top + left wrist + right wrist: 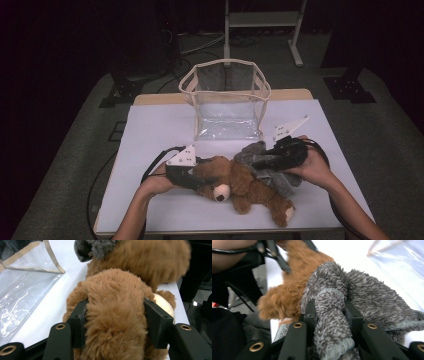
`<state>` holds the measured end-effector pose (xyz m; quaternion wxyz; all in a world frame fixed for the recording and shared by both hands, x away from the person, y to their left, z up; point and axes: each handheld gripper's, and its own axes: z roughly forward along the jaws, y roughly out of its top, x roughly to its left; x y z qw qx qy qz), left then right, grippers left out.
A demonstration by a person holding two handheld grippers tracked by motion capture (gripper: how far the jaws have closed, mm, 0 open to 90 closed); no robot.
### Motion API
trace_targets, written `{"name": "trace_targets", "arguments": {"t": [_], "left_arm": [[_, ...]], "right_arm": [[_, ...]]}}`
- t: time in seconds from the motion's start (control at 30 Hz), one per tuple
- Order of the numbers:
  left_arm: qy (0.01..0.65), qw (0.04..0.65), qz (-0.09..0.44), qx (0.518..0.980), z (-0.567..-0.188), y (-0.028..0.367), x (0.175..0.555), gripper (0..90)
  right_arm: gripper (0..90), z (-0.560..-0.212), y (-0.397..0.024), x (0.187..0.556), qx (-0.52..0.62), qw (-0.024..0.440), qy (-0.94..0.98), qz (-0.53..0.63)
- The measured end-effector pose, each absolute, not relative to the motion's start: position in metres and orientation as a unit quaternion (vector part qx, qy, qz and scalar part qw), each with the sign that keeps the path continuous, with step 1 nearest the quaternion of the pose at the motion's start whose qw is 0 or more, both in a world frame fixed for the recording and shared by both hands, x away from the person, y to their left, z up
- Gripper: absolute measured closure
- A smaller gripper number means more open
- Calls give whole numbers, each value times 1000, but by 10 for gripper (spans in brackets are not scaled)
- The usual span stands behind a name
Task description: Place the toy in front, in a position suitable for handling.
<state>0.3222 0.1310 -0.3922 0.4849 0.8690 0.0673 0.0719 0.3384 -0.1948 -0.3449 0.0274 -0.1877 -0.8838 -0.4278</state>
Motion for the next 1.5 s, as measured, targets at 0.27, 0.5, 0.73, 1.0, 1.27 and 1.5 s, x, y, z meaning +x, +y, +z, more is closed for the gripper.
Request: {"name": "trace_targets", "arguments": {"t": [0.27,0.5,0.73,1.0,1.27,1.5], "left_arm": [[61,482,73,871,-393,132,321,421],[63,483,73,870,-393,131,321,423],[61,485,72,870,-393,132,321,426],[56,477,74,874,-390,132,322,415],[63,469,53,880,-380,119,329,283],[62,467,51,881,-387,121,324,398]], "right_arm": [[680,-345,-145,337,-146,48,-891,-427],[680,-347,-175,340,-175,29,-892,-416],[680,-344,-207,337,-202,0,-892,-403],[683,-352,-227,341,-229,10,-885,-405],[687,-359,-220,328,-214,21,-887,-409],[684,-355,-243,326,-232,4,-883,-409]]}}
